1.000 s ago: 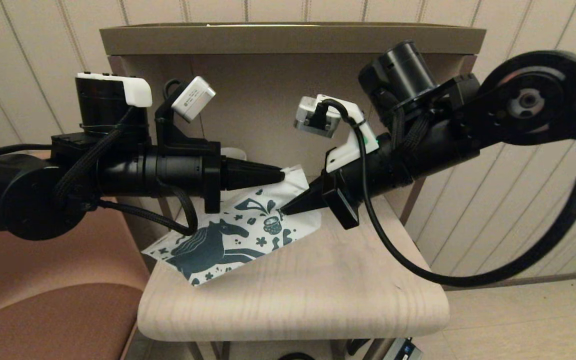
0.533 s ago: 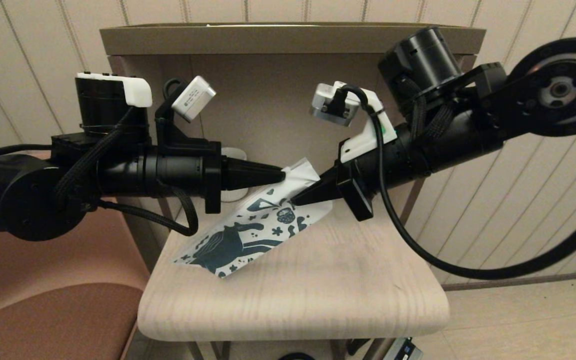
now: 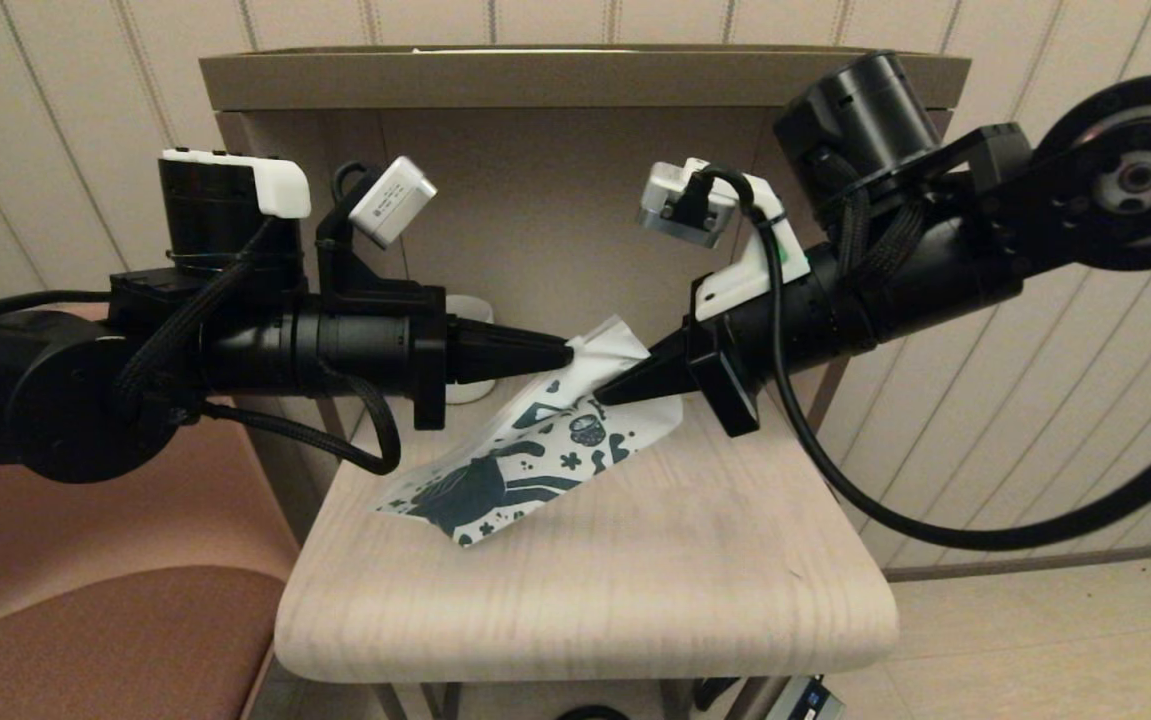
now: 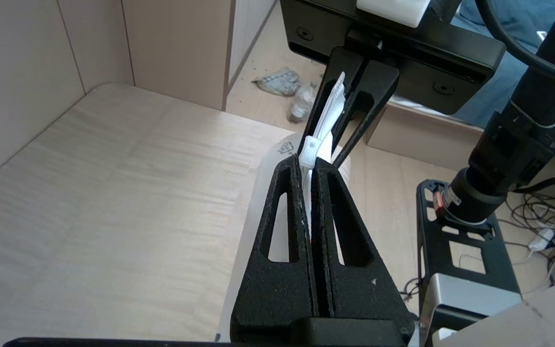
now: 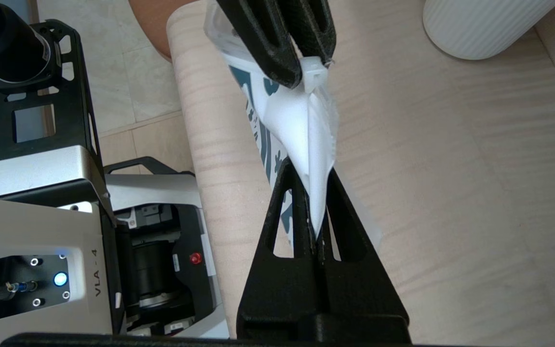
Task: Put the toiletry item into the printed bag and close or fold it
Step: Hand it to the other hand
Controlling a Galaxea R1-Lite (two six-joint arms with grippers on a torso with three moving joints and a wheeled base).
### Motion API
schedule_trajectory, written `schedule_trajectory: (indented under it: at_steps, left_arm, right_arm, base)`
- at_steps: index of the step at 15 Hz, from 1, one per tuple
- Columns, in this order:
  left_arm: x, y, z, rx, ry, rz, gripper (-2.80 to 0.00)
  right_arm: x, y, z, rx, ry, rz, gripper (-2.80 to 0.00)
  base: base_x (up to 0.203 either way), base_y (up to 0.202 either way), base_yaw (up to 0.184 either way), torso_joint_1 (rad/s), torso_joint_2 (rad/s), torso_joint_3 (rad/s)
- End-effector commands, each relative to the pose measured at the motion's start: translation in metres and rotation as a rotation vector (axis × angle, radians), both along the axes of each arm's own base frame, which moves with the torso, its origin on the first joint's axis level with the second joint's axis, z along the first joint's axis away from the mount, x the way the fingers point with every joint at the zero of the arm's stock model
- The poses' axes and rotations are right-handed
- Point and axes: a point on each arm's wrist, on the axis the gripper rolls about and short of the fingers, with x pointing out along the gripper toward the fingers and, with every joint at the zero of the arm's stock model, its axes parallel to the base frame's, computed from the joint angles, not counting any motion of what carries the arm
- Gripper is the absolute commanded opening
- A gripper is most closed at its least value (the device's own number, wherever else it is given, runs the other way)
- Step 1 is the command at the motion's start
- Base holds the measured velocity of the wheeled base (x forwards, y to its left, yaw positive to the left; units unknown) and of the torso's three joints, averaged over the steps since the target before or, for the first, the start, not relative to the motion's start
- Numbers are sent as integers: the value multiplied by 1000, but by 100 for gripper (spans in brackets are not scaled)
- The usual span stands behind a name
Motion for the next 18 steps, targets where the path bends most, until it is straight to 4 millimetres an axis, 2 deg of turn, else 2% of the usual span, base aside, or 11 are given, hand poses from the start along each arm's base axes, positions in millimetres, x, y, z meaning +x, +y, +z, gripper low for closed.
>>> schedule_trajectory:
  at_steps: [1,9,18]
  left_arm:
    - [0,0,0,-2,-2,-5,-280]
    - [1,-1,-1,1,1,-4,-280]
    - [1,-1,-2,1,1,-4,-280]
  right_arm:
    - [-1,1,-1,-2,2,8,-280]
    - [0,-12,9,16,-25,-26,-280]
    - [-2,-7,5,24,-5,13,-280]
  base:
    - [0,0,0,0,0,0]
    - [0,0,0,0,0,0]
    - [0,0,0,0,0,0]
